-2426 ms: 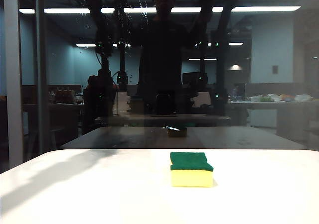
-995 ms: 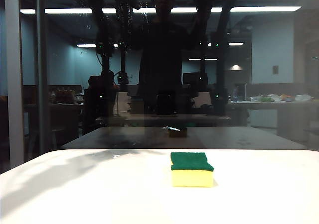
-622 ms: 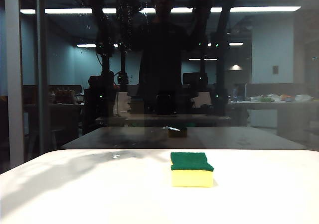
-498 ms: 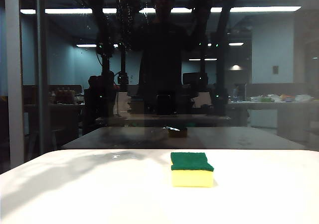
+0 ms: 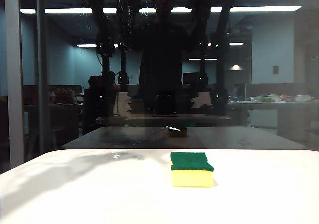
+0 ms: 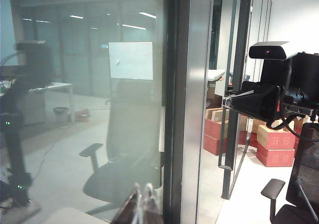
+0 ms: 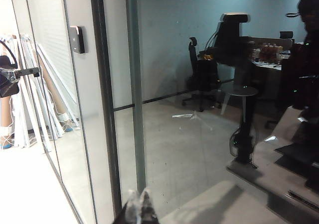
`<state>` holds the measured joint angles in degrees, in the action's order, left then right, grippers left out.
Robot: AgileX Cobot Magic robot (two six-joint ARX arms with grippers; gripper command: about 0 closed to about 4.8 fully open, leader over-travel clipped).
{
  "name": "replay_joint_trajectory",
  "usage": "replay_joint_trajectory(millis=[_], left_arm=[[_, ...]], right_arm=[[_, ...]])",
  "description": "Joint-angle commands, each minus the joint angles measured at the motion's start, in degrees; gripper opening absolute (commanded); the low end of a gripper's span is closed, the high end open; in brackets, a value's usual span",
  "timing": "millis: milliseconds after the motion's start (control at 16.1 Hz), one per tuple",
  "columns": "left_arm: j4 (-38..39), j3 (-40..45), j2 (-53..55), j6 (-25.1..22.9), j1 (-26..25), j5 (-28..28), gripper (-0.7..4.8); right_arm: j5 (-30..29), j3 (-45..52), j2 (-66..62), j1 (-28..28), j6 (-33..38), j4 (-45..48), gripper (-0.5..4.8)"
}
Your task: Reach upward to find where there is water on the glass, pick up the sponge from the table, dry the water, and finally place the sponge back on the table.
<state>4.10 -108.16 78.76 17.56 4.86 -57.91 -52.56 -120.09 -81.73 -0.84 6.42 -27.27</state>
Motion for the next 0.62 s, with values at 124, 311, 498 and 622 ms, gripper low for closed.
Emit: replay_joint_trajectory(millis=[124, 311, 498, 622], left_arm=[[-0.1, -0.3, -0.3, 0.0, 0.0, 7.9, -0.05], [0.2, -0.3, -0.2, 0.0, 0.0, 16.5, -0.05], [2.4, -0.3, -0.2, -2.5, 0.0, 23.7, -0.05], [5.9, -0.3, -0.1, -5.9, 0.0, 26.6, -0.05]], right_arm=[[3.5, -0.2, 0.3, 0.0, 0.1, 2.3, -0.02], [10.3, -0.2, 0.3, 0.0, 0.1, 2.3, -0.02], [16.7, -0.2, 0.2, 0.0, 0.1, 2.3, -0.02], [18.9, -0.2, 0.2, 0.0, 0.0, 2.3, -0.02]])
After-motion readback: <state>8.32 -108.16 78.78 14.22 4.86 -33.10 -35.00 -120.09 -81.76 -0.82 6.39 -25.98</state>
